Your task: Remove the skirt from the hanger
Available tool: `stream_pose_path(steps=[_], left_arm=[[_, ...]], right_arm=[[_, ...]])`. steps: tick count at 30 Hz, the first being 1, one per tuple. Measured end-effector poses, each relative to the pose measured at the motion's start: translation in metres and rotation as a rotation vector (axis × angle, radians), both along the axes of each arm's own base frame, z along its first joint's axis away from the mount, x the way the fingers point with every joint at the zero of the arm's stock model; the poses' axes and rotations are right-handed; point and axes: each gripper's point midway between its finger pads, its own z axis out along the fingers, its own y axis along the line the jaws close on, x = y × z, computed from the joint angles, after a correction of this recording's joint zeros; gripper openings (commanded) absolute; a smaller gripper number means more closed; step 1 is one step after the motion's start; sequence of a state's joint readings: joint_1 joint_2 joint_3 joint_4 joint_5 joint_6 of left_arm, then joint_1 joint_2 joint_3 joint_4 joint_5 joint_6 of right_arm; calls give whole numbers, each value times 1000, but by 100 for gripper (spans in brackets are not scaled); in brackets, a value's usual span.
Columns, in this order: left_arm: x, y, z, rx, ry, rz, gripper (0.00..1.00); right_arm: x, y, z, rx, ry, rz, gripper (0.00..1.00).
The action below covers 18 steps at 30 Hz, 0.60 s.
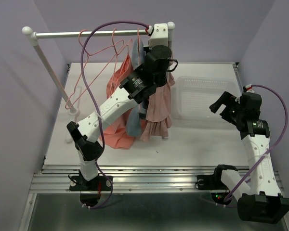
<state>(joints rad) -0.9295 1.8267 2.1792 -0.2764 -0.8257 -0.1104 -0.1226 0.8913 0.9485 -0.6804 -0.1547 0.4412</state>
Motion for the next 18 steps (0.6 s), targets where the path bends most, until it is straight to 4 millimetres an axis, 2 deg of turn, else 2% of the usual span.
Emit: stream_pose_path(steps=[6, 11, 16, 18], left_arm=[[-16, 16, 13, 3, -25, 50, 0], [-30, 40, 18, -10, -26, 90, 0], [-42, 55, 12, -25, -11, 90, 0], [-48, 59, 3, -19, 6, 68, 0]], right_arm=[[0, 1, 0, 4, -2, 5, 100], [-1, 3, 1, 9, -4, 14, 100], [-2, 8, 5, 20, -18, 38, 100], [-4, 11, 7, 27, -27, 56, 100]])
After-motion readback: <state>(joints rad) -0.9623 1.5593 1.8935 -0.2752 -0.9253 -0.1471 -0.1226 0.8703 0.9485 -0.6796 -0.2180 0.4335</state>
